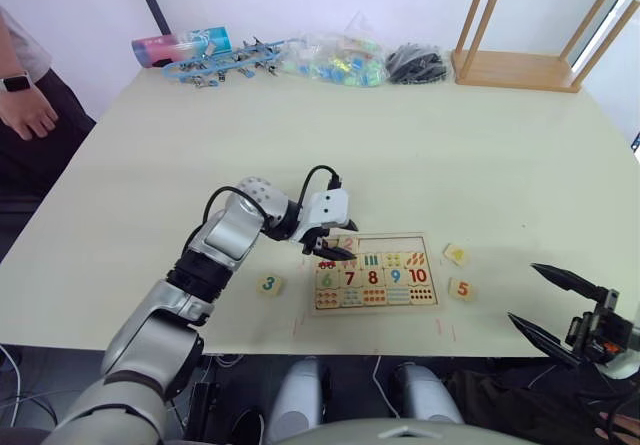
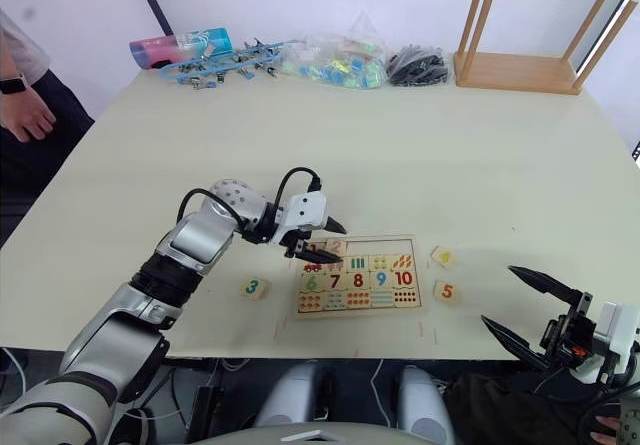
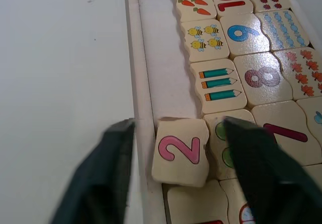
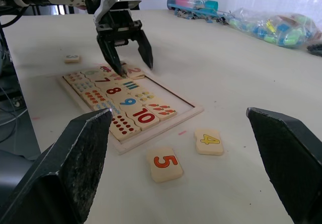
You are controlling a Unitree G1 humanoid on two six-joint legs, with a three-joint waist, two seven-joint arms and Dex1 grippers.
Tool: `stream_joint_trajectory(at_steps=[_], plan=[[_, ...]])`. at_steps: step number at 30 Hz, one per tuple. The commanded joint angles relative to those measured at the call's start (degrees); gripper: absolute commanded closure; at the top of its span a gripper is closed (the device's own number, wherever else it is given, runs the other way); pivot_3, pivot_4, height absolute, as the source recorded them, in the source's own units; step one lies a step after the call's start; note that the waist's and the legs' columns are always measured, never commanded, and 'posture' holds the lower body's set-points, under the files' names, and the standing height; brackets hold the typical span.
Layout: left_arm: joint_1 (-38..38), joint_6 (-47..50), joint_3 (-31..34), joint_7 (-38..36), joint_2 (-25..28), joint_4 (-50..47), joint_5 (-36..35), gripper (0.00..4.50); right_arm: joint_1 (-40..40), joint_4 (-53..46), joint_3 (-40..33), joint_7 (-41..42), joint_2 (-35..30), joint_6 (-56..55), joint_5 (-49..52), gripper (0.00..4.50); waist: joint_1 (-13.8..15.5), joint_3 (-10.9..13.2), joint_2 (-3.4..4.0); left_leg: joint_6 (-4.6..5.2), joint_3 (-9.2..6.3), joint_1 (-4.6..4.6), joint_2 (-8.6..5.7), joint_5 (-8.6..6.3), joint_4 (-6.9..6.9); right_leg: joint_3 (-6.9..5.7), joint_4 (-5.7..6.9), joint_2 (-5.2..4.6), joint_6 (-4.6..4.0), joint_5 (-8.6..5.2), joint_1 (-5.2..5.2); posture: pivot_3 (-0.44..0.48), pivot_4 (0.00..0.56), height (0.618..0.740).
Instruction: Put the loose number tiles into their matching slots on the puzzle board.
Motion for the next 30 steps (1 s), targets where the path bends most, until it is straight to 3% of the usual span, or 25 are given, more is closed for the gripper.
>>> stream_joint_trajectory(at_steps=[1, 14, 19, 25, 26, 30], plan=[[-1.2, 0.9, 1.5, -0.5, 0.0, -1.6, -1.1, 0.06, 0.6, -0.5, -0.5, 0.4, -0.1, -1.2, 0.3, 0.0, 0.0, 0.0, 0.0, 0.0, 0.0, 0.0, 0.0, 0.0, 0.0, 0.0, 0.0, 0.0, 0.0, 0.0, 0.0, 0.0, 0.15, 0.737], [-6.3, 2.5, 5.2, 0.4, -2.3, 4.7, -3.7, 0.06, 0.7, 0.3, -0.4, 0.5, -0.1, -2.0, 0.3, 0.0, 0.0, 0.0, 0.0, 0.0, 0.0, 0.0, -0.01, 0.0, 0.0, -0.01, 0.0, 0.0, 0.0, 0.0, 0.0, 0.0, 0.15, 0.737], [-7.6, -1.3, 5.2, 0.9, -2.9, 9.0, -2.5, 1.52, 0.5, 0.5, -0.4, 0.5, 0.0, -2.2, 0.3, 0.0, 0.0, 0.0, 0.0, 0.0, -0.01, -0.01, -0.01, 0.0, 0.0, -0.01, 0.0, 0.01, 0.0, 0.0, 0.0, 0.0, 0.15, 0.737], [-8.5, -6.0, 4.9, 0.4, -3.2, 14.5, -1.4, 4.19, 0.2, 0.9, -0.4, 0.6, -0.1, -2.4, 0.1, 0.0, 0.0, 0.0, 0.0, 0.0, 0.0, -0.01, -0.01, 0.0, 0.01, -0.01, 0.0, 0.01, 0.0, 0.0, 0.0, 0.0, 0.15, 0.737], [-8.6, -6.8, 4.9, 0.3, -3.3, 15.5, -1.2, 4.46, 0.1, 1.0, -0.4, 0.6, -0.1, -2.4, 0.1, 0.0, 0.0, 0.0, 0.0, 0.0, -0.01, -0.01, -0.01, 0.0, 0.0, -0.01, 0.0, 0.01, 0.0, 0.0, 0.0, 0.0, 0.15, 0.737], [-8.7, -10.2, 4.8, -0.3, -3.2, 18.5, -0.2, 4.46, 0.1, 1.1, -0.4, 0.7, -0.1, -2.5, 0.1, 0.0, 0.0, 0.0, 0.0, 0.0, 0.0, -0.01, -0.01, 0.0, 0.0, -0.01, 0.0, 0.01, 0.0, 0.0, 0.0, 0.0, 0.15, 0.737]])
